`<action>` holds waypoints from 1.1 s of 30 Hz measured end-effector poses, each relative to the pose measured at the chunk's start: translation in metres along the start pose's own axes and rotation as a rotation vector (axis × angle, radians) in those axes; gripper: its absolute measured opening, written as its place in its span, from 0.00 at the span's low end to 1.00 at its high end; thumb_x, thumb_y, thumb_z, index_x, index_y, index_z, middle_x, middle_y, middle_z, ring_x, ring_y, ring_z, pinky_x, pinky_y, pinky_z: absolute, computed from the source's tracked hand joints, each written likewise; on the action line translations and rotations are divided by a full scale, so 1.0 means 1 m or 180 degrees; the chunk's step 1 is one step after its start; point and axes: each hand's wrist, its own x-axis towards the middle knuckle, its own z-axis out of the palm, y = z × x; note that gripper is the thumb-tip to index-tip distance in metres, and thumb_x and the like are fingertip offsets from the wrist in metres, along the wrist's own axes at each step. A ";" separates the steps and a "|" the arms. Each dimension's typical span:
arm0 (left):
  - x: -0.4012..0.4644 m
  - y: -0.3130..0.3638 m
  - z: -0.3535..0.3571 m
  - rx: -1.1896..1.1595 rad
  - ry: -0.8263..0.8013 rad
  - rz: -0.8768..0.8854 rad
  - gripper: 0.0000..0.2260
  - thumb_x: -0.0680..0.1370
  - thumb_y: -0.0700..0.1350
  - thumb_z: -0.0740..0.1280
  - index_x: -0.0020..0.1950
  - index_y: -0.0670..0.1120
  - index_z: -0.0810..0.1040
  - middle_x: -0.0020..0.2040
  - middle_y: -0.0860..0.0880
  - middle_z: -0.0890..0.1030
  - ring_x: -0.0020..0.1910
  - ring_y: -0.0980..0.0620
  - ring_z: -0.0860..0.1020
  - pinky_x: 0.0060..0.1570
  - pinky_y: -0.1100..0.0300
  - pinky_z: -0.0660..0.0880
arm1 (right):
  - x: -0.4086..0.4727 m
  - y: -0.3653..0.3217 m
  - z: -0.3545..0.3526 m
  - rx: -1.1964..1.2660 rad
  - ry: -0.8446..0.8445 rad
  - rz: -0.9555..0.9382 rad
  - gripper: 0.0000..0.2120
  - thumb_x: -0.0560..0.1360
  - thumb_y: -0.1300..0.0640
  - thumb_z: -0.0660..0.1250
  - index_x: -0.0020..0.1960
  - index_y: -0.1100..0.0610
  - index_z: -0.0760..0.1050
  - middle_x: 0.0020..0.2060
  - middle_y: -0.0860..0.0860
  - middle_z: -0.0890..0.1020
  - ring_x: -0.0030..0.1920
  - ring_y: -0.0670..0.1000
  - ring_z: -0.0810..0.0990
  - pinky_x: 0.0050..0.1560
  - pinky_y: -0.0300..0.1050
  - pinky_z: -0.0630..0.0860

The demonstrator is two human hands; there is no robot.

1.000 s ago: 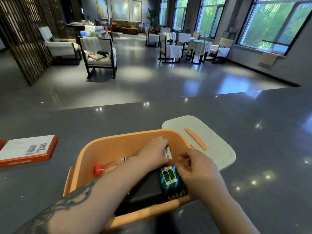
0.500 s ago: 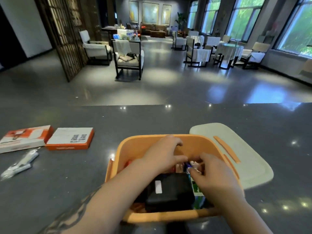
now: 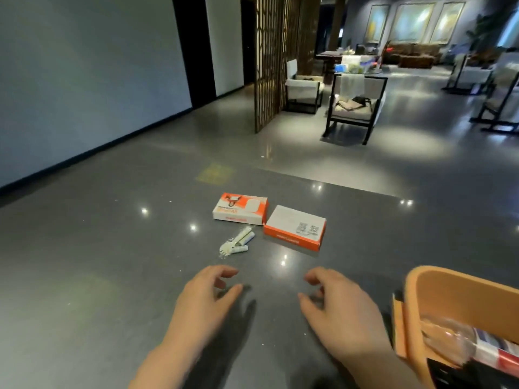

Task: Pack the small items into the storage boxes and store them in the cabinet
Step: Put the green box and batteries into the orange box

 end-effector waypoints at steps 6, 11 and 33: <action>0.075 -0.042 -0.013 0.0301 -0.0219 0.0188 0.11 0.72 0.46 0.72 0.52 0.56 0.79 0.50 0.58 0.79 0.46 0.60 0.76 0.49 0.63 0.72 | 0.070 -0.022 0.052 0.0210 -0.0298 0.0233 0.21 0.72 0.49 0.67 0.64 0.42 0.69 0.61 0.41 0.75 0.60 0.43 0.75 0.58 0.42 0.74; 0.194 -0.040 -0.014 0.0965 -0.0489 0.0753 0.19 0.70 0.49 0.72 0.61 0.53 0.76 0.62 0.54 0.75 0.62 0.51 0.72 0.61 0.57 0.68 | 0.159 -0.021 0.056 0.0038 -0.0013 0.0391 0.35 0.64 0.55 0.73 0.69 0.48 0.66 0.66 0.48 0.72 0.67 0.51 0.68 0.62 0.47 0.71; 0.286 -0.024 0.013 0.1276 -0.1479 0.1067 0.51 0.52 0.59 0.79 0.71 0.52 0.62 0.63 0.50 0.69 0.62 0.47 0.66 0.62 0.53 0.67 | 0.228 0.018 0.005 -0.1341 -0.0814 0.0612 0.49 0.55 0.44 0.79 0.71 0.53 0.61 0.64 0.53 0.70 0.64 0.56 0.68 0.61 0.53 0.72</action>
